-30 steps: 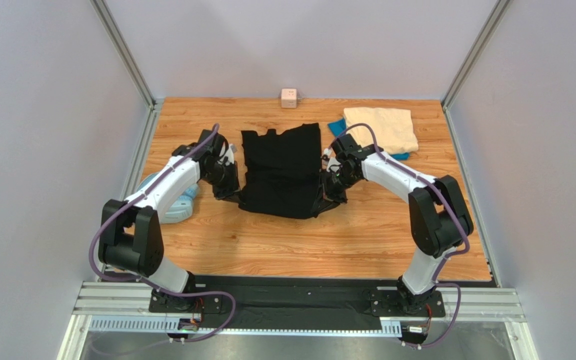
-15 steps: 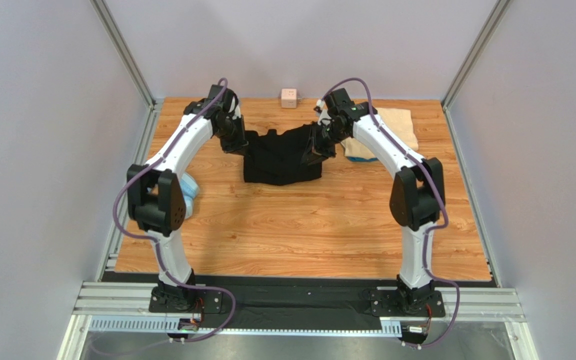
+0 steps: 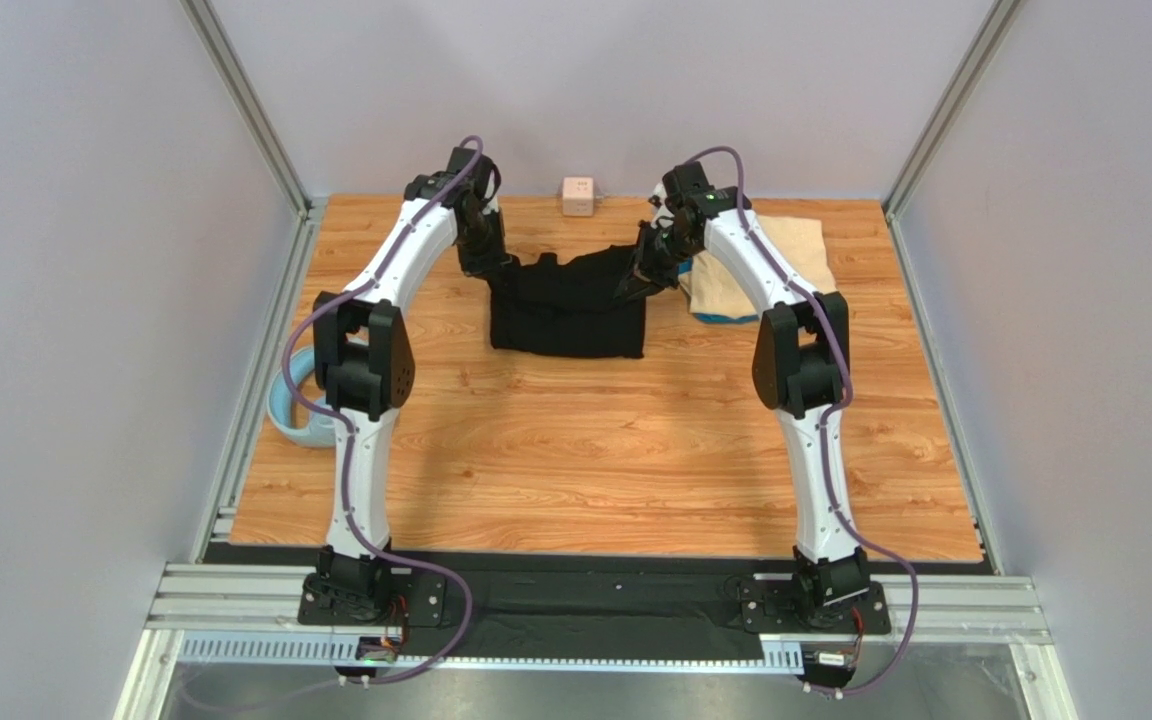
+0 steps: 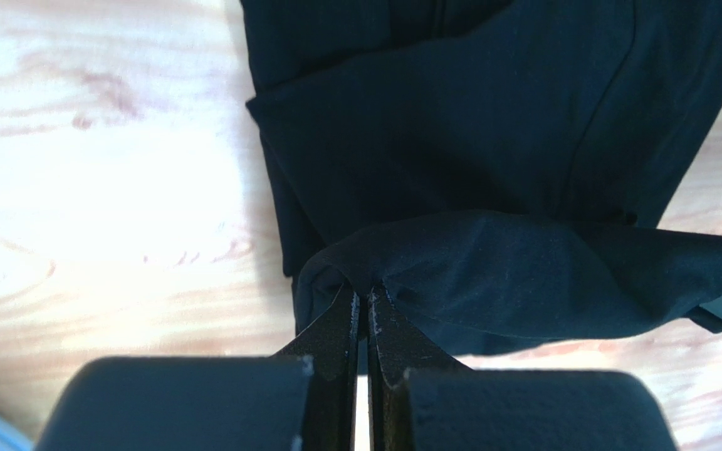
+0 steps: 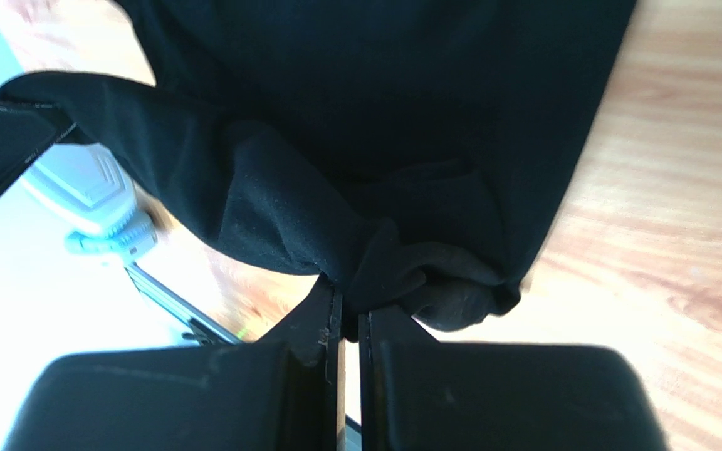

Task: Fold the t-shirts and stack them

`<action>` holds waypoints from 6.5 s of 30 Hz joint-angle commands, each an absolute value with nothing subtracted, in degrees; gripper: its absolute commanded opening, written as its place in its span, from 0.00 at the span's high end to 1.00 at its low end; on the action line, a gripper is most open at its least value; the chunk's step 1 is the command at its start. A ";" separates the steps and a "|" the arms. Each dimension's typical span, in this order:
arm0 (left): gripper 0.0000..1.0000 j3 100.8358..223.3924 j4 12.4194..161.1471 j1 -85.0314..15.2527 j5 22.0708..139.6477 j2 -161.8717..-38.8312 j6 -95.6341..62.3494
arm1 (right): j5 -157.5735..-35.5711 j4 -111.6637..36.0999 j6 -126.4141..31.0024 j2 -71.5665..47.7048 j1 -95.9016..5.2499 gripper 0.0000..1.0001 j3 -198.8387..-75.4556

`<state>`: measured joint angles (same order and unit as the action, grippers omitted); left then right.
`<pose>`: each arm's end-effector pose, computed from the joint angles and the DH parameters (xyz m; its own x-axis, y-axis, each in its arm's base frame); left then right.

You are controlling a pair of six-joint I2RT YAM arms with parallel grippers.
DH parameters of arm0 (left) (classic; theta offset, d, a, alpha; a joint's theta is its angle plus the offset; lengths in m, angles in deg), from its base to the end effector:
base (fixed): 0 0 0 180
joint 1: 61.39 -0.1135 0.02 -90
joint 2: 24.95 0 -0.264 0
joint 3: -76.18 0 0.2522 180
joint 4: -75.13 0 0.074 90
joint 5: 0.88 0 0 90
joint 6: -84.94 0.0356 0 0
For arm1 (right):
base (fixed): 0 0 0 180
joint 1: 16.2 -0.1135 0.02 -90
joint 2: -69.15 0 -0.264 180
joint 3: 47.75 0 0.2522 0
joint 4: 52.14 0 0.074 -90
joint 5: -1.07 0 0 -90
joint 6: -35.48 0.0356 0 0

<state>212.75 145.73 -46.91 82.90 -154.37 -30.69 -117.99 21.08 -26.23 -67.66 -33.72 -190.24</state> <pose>0.4703 -0.1254 0.2510 -0.9087 -0.2094 -0.3611 -0.1083 0.9537 -0.2807 0.4750 0.1681 0.2220 -0.9846 0.1236 -0.1237 0.0301 0.8167 0.5763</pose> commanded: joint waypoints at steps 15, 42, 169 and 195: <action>0.85 225.55 137.05 -47.06 79.28 -165.04 -35.82 | -123.29 -2.23 -10.68 -73.76 -27.89 0.57 -192.73; 0.66 208.43 126.68 -45.93 77.52 -146.41 -32.49 | -126.55 -14.92 -0.11 -66.29 -24.45 0.52 -190.18; 0.54 152.70 129.50 -45.74 58.10 -130.76 -27.12 | -119.52 26.84 -32.72 -65.06 -46.61 0.57 -166.02; 0.55 157.53 117.63 -39.07 54.23 -137.27 -32.83 | -122.51 23.41 -32.28 -65.85 -46.70 0.58 -161.27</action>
